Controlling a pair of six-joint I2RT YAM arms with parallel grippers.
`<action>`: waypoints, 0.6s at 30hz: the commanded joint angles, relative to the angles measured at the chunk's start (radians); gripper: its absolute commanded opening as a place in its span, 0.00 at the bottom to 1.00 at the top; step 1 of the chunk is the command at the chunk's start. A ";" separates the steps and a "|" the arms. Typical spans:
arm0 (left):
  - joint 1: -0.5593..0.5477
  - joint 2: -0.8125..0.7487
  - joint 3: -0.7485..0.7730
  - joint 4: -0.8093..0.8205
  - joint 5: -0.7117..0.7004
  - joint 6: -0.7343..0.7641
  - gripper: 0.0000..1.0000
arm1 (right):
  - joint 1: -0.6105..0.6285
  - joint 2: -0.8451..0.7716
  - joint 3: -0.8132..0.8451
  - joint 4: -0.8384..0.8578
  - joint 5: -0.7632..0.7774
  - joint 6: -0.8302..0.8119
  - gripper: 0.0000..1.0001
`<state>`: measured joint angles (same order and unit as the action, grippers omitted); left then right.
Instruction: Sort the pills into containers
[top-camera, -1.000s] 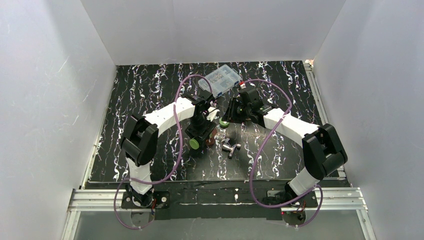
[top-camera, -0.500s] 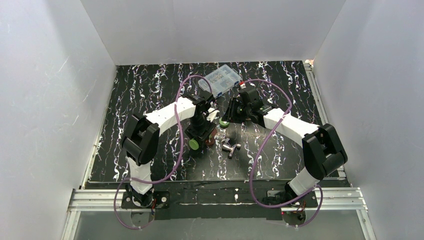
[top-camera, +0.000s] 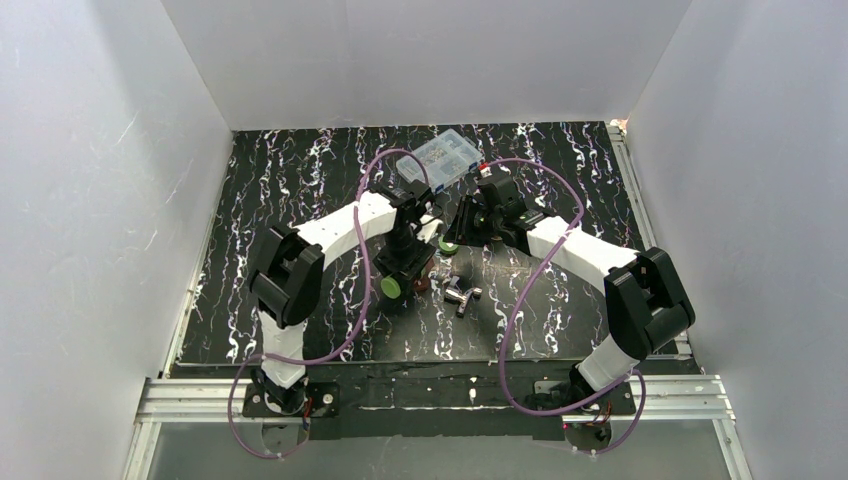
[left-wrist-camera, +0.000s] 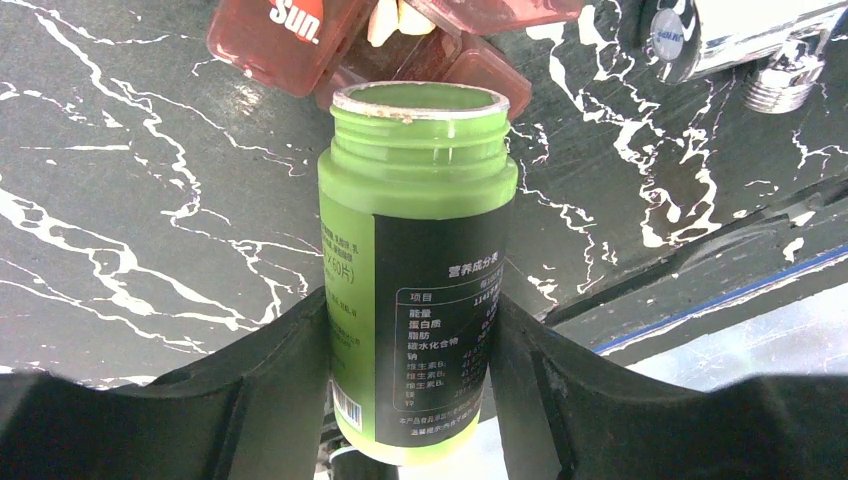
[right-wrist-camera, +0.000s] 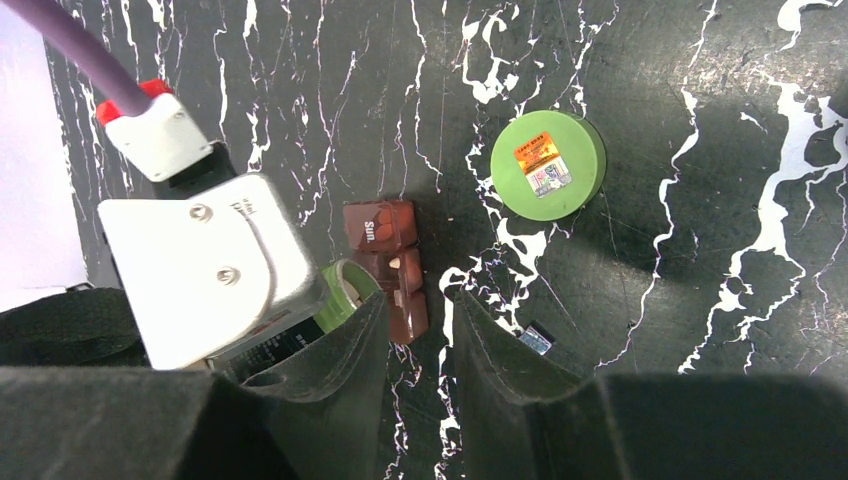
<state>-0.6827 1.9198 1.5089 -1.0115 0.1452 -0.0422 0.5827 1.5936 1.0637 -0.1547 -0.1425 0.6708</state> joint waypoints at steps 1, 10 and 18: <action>-0.005 0.017 0.031 -0.050 0.004 0.010 0.00 | -0.005 -0.035 -0.013 0.032 -0.010 -0.002 0.37; -0.006 0.005 0.040 -0.050 -0.019 0.008 0.00 | -0.005 -0.035 -0.011 0.031 -0.014 -0.001 0.37; -0.004 -0.016 0.054 -0.029 -0.014 -0.003 0.00 | -0.004 -0.034 -0.011 0.031 -0.017 -0.002 0.37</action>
<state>-0.6838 1.9541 1.5303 -1.0252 0.1276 -0.0418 0.5827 1.5936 1.0637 -0.1543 -0.1524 0.6708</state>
